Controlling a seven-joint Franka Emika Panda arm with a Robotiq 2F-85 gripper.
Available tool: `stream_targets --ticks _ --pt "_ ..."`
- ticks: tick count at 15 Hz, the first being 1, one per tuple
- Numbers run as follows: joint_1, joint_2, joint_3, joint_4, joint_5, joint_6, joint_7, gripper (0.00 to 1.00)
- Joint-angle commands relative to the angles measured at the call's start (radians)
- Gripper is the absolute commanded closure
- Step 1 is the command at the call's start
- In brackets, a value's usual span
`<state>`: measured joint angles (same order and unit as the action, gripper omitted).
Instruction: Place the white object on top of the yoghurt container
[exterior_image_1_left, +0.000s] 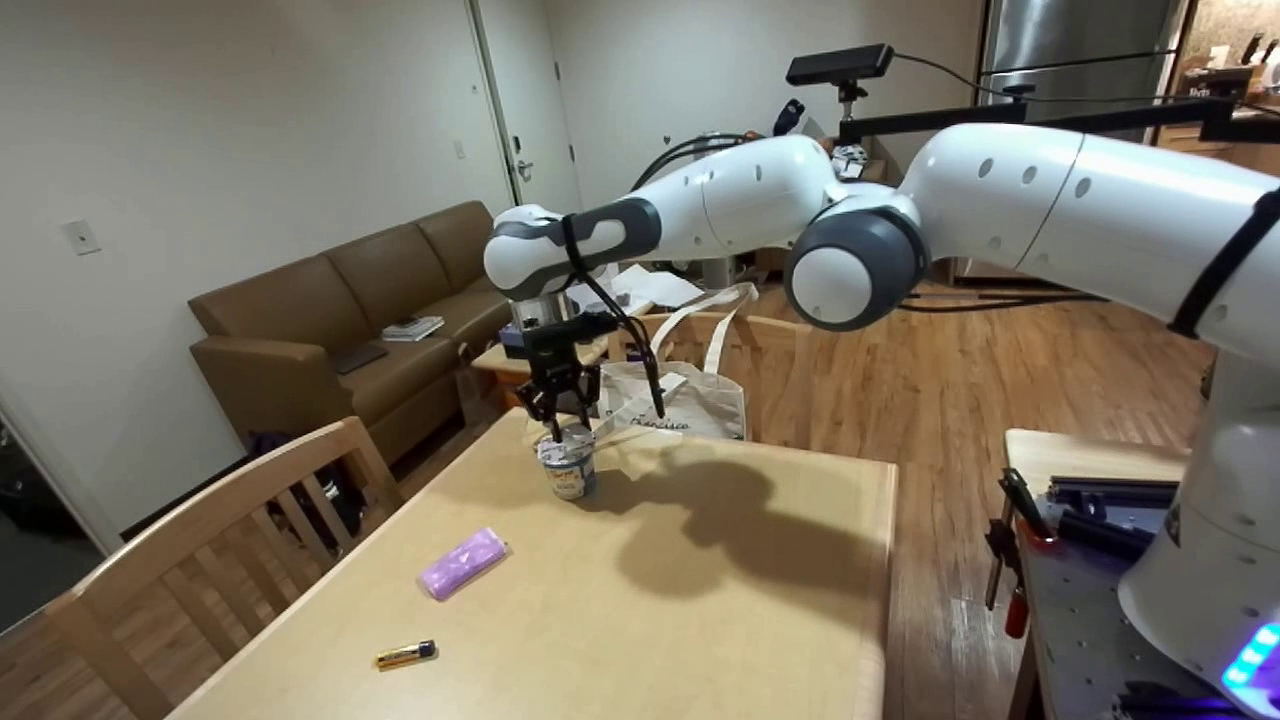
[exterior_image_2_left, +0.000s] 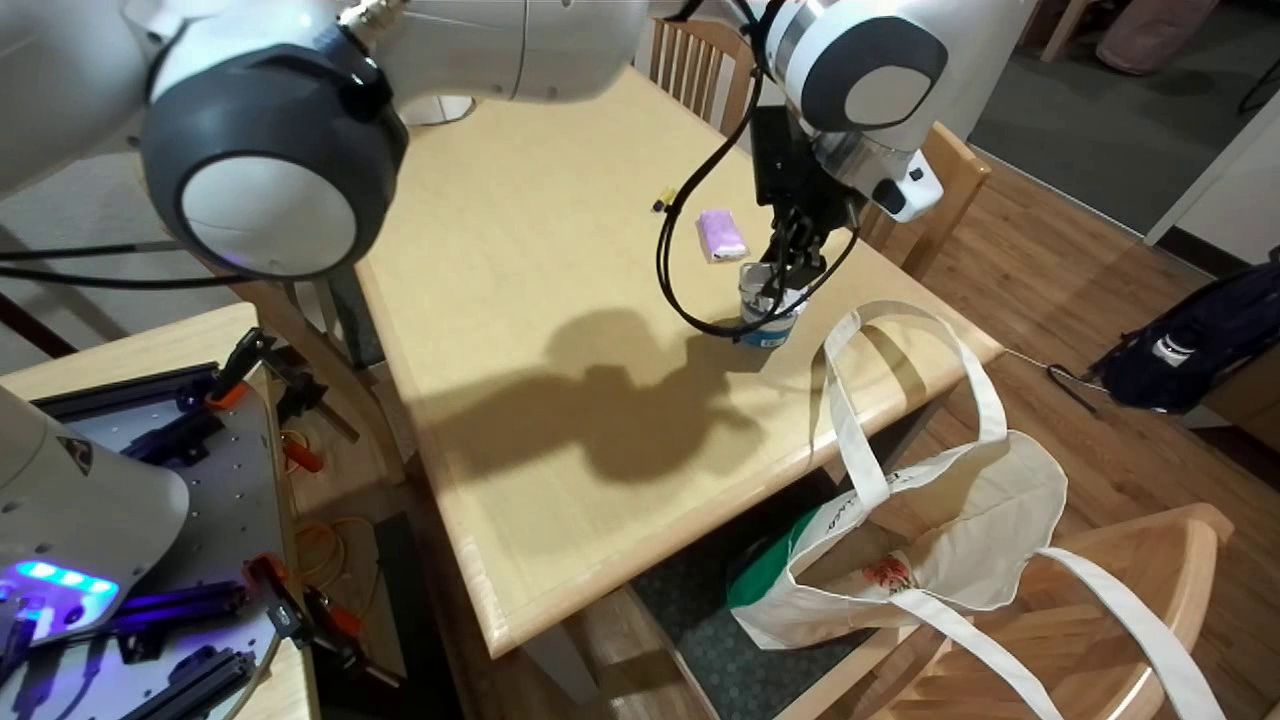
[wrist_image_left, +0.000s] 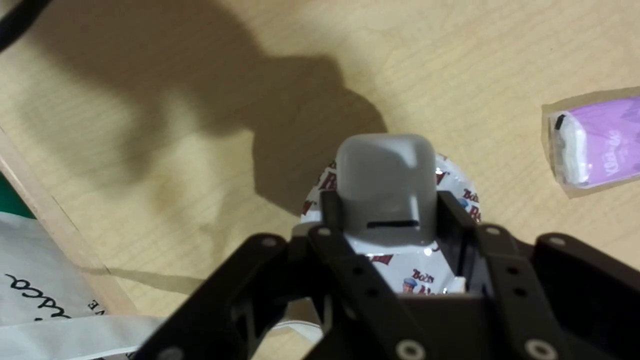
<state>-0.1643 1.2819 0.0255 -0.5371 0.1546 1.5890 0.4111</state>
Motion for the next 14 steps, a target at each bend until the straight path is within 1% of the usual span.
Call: stream_targets --ticks 1,8,14 --pt "-0.004 0.030 0.016 0.056 0.016 -0.045 0.026 0.77" --pt "-0.009 0.028 0.030 0.058 0.021 -0.061 0.027 0.77" --pt "-0.026 0.027 0.038 0.070 0.045 -0.004 0.045 0.77"
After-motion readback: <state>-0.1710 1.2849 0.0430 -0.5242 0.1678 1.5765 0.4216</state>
